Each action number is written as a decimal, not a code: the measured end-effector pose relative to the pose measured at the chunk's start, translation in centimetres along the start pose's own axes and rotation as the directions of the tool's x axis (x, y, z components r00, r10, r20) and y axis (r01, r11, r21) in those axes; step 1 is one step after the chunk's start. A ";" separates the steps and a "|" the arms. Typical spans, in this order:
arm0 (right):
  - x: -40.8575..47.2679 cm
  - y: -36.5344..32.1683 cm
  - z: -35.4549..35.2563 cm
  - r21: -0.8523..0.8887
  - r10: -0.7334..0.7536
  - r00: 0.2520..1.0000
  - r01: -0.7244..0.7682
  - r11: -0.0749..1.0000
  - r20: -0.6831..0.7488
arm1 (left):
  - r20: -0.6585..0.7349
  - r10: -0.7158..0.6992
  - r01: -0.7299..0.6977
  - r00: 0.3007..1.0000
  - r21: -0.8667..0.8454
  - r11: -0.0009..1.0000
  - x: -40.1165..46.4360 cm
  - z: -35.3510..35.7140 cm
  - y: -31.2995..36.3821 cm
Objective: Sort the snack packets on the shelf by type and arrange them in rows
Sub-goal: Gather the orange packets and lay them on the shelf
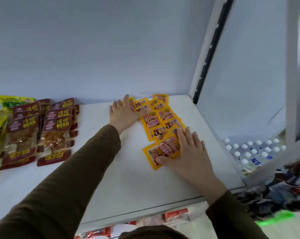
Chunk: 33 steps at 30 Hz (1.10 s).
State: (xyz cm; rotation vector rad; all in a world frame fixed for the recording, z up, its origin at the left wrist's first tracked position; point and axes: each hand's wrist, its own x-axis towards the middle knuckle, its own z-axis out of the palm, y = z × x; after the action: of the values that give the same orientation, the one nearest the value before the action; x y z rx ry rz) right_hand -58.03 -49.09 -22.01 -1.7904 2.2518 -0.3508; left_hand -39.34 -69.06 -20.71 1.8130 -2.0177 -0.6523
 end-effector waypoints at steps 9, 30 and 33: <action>4.0 -3.5 1.2 -0.031 -0.006 0.994 0.003 1.000 -0.109 | -0.041 0.070 -0.081 0.997 -0.513 0.854 -0.3 -0.2 0.4; 7.8 -6.3 1.6 -0.055 -0.160 0.965 0.152 0.987 -0.209 | 0.226 0.140 0.103 0.964 -0.804 0.585 -4.9 -1.3 0.0; 7.6 -5.9 1.1 -0.032 -0.104 0.963 0.099 0.995 -0.248 | 0.178 0.119 0.067 0.977 -0.780 0.622 -5.0 -2.0 -0.9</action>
State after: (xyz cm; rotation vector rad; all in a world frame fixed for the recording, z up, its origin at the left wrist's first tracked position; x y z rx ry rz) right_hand -53.96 -57.79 -21.36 -1.9751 2.3362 -0.6074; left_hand -36.89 -64.39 -19.33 1.1874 -1.4543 -1.4967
